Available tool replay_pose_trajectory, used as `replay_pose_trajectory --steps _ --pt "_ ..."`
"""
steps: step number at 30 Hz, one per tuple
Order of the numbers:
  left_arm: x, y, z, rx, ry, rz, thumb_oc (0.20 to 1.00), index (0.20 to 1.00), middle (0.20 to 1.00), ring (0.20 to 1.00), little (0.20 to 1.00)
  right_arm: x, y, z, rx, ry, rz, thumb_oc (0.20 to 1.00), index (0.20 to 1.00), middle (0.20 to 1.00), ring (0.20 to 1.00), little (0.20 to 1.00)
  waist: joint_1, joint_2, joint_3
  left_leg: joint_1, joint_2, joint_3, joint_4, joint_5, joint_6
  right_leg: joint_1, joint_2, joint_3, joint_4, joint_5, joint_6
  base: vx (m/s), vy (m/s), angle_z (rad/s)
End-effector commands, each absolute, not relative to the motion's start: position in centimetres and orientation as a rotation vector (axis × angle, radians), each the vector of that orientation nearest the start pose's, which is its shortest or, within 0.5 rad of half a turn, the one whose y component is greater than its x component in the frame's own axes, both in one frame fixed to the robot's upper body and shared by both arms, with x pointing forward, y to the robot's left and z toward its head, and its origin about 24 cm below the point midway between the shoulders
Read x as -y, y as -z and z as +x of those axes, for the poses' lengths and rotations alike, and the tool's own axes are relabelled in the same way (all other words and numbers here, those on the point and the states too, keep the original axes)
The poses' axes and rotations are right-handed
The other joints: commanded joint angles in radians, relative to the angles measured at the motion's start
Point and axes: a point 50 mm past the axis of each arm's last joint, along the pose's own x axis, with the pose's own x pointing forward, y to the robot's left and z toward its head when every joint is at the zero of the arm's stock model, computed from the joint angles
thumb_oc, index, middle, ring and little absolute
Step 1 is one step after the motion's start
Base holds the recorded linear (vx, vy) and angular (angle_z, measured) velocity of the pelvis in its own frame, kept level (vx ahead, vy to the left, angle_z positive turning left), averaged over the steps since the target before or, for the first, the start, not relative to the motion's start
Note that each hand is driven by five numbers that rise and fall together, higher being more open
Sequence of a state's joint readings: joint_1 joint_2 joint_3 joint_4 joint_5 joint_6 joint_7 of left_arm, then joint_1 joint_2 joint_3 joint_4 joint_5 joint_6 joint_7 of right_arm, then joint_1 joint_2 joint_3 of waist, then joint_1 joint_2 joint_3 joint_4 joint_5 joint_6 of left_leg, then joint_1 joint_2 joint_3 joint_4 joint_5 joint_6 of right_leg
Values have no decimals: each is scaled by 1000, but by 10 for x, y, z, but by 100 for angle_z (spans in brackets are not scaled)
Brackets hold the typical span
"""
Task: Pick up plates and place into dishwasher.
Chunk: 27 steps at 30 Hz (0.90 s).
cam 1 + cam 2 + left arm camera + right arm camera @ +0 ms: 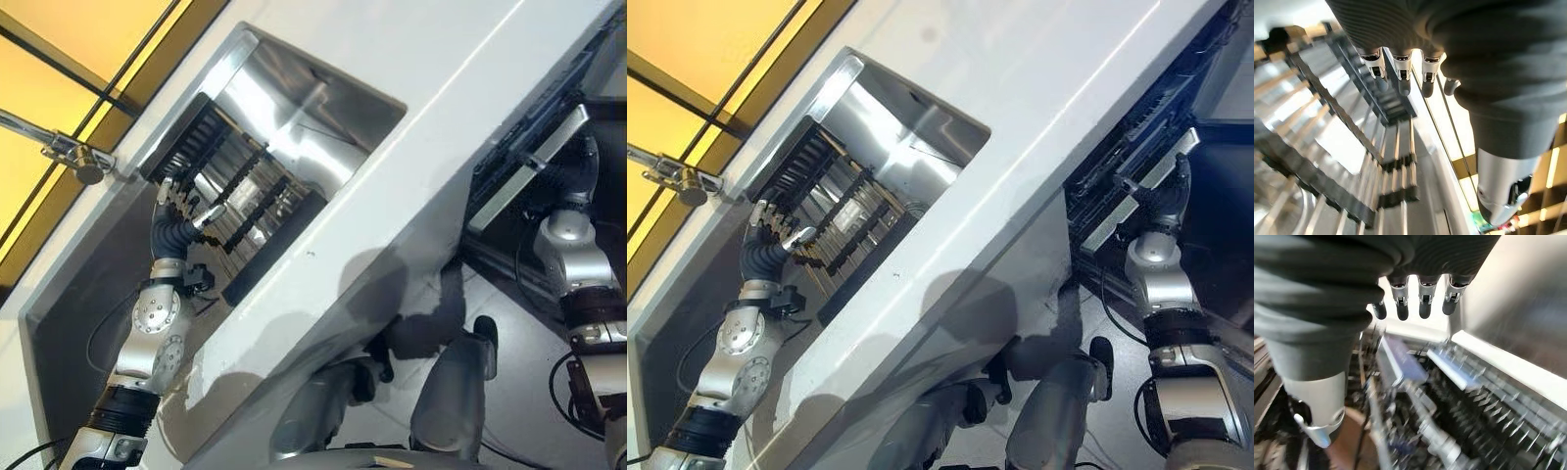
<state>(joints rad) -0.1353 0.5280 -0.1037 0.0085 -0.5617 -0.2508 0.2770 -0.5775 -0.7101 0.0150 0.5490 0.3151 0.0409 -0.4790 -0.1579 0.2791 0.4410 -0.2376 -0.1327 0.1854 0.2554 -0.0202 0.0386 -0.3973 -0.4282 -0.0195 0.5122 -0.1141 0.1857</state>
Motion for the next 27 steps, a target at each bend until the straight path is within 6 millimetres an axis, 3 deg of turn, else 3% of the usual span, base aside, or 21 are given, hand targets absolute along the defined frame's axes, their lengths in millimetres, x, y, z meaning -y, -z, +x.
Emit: replay_pose_trajectory --steps 1,8,11,18,24,25,26,27 --pt "-241 -132 273 430 -222 -84 1000 1000 1000 1000 1000 322 -217 321 423 710 -322 1000 1000 1000 1000 1000 -33 13 60 29 159 -25 229 -214 -108 14 -38 105 -238 231 -11 5 12 -19" --pt "-247 -132 272 439 -250 -82 1000 1000 1000 1000 1000 316 -221 292 576 797 -375 1000 1000 1000 1000 1000 -83 -23 47 53 175 -2 254 -248 -101 22 -17 125 -236 225 -12 3 31 -17" --pt "-249 -129 269 434 -251 -81 1000 1000 1000 1000 1000 326 -213 273 600 893 -335 1000 1000 1000 1000 1000 -105 -39 34 65 177 8 280 -278 -94 20 -12 144 -228 231 -12 57 98 -9" --pt "-243 -114 268 378 -225 -92 1000 1000 1000 1000 1000 356 -165 235 491 1129 -231 1000 1000 1000 1000 1000 -155 -50 10 93 141 50 310 -327 -73 -2 -48 198 -255 332 1 91 139 -14" --pt "-245 -110 266 356 -215 -86 1000 1000 1000 1000 1000 362 -116 222 334 1141 -80 1000 1000 1000 1000 1000 -174 -47 4 106 122 107 289 -320 -47 -27 -64 170 -259 378 5 13 106 -36" --pt "-245 -111 266 361 -216 -78 1000 1000 1000 1000 1000 362 -107 222 309 1132 -34 1000 1000 1000 1000 1000 -171 -35 15 105 132 138 295 -331 -31 -58 -39 150 -189 346 0 -133 190 -43" --pt "-246 -113 267 366 -223 -69 1000 1000 1000 1000 1000 362 -101 224 293 1128 -32 1000 1000 1000 1000 1000 -157 -26 15 86 140 168 310 -330 -21 -71 -29 87 -146 261 -15 -142 126 -52" --pt "-245 -115 267 370 -228 -66 1000 1000 1000 1000 1000 360 -97 226 285 1119 -22 1000 1000 1000 1000 1000 -158 -32 16 64 130 169 310 -313 -22 -74 -38 95 -182 290 -21 -154 50 -61"
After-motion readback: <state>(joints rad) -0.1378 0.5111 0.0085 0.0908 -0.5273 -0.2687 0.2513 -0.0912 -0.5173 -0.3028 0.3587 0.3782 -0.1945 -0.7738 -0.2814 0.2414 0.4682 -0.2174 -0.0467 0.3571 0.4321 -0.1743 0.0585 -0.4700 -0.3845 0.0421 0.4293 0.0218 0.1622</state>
